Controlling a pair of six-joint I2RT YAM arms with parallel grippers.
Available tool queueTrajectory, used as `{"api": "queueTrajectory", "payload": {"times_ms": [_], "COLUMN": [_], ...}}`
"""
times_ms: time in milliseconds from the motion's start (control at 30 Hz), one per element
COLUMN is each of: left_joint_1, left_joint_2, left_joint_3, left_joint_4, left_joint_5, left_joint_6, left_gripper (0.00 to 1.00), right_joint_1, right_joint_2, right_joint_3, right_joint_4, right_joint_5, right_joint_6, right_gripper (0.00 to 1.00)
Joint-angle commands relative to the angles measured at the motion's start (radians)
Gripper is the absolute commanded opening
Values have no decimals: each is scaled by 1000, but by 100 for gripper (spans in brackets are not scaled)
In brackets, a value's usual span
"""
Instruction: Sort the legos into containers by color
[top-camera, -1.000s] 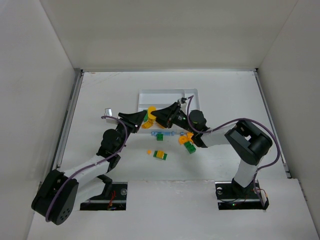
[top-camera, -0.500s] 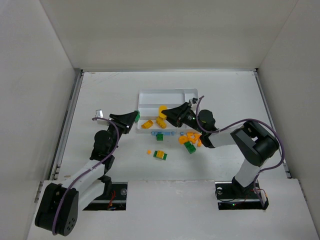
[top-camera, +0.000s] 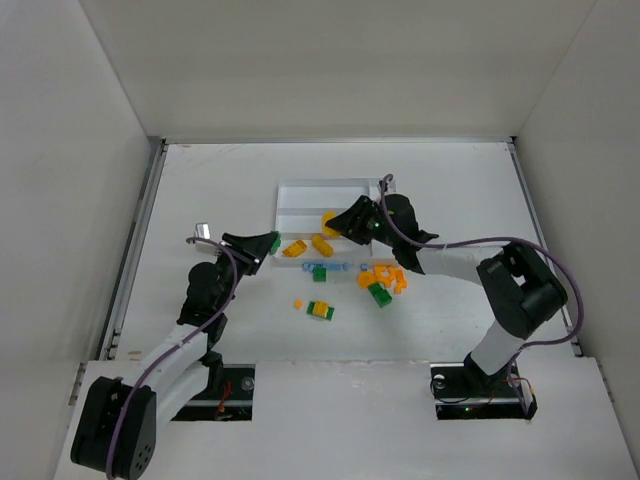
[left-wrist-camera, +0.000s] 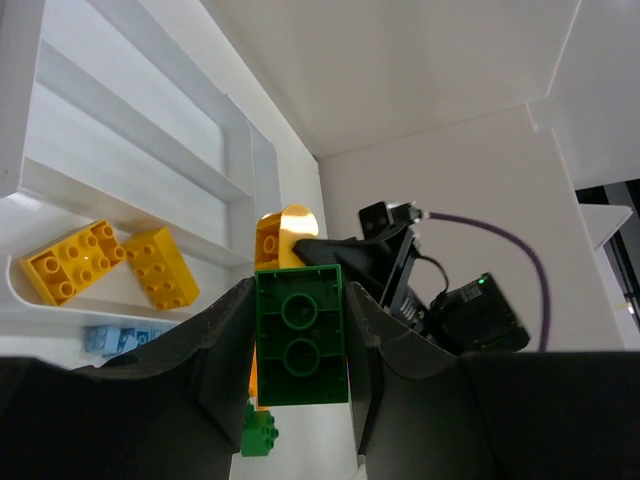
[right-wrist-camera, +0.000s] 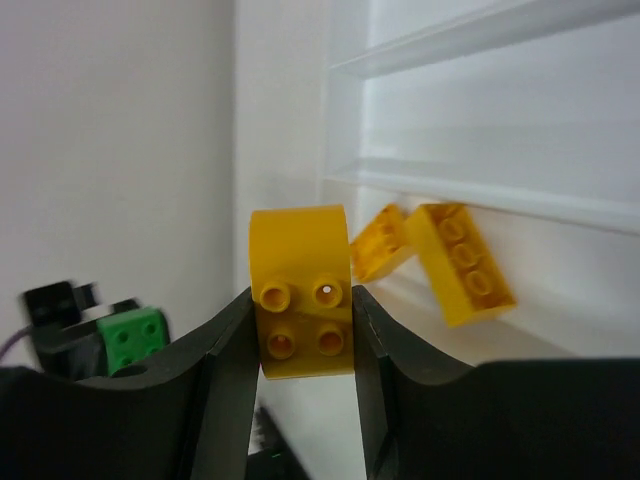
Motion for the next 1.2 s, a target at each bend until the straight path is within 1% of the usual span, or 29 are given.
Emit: {"api": "queueTrajectory", "payload": {"times_ms": [0,67,167,300,500,567,800,900,1000,1100,1133,1167], "left_joint_1": [-12,-17,-23,-26,-33,-40,-81,-102,-128,-148,-155,-158], "left_joint_2": [-47,-67,-73,-56,-21,-2,107,169,240,303,329,363], "left_joint_3": [-20,-20,-11,-2,30,44,118,162,220,277,306,346], "left_joint_4": [-19,-44,-70,-73,-73,-73,-75,-82,-113,-160,-188,-226], "left_joint_5": [14,10,8,-3,-9,-23,-79,-115,-156,-207,-219,-227], "left_joint_6": [65,82,111,127,142,142,176,203,246,278,297,329], "left_gripper": [18,18,19,19,20,20,20,20,20,20,20,20], "right_joint_1": [48,70,90,110,114,122,151,159,163,162,160,160], "right_joint_2": [-82,-81,-61,-30,-4,7,7,-33,-79,-148,-175,-205], "right_joint_3": [126,175,215,240,251,257,251,229,203,156,137,116], "right_joint_4": [-355,-477,-558,-591,-594,-594,-566,-549,-539,-516,-505,-491], "right_joint_5": [224,325,393,407,416,416,419,419,419,436,450,465], "right_joint_6": [-332,-431,-515,-563,-586,-591,-598,-606,-611,-612,-611,-609], "right_gripper": [21,21,23,25,28,30,48,58,64,65,63,58]}}
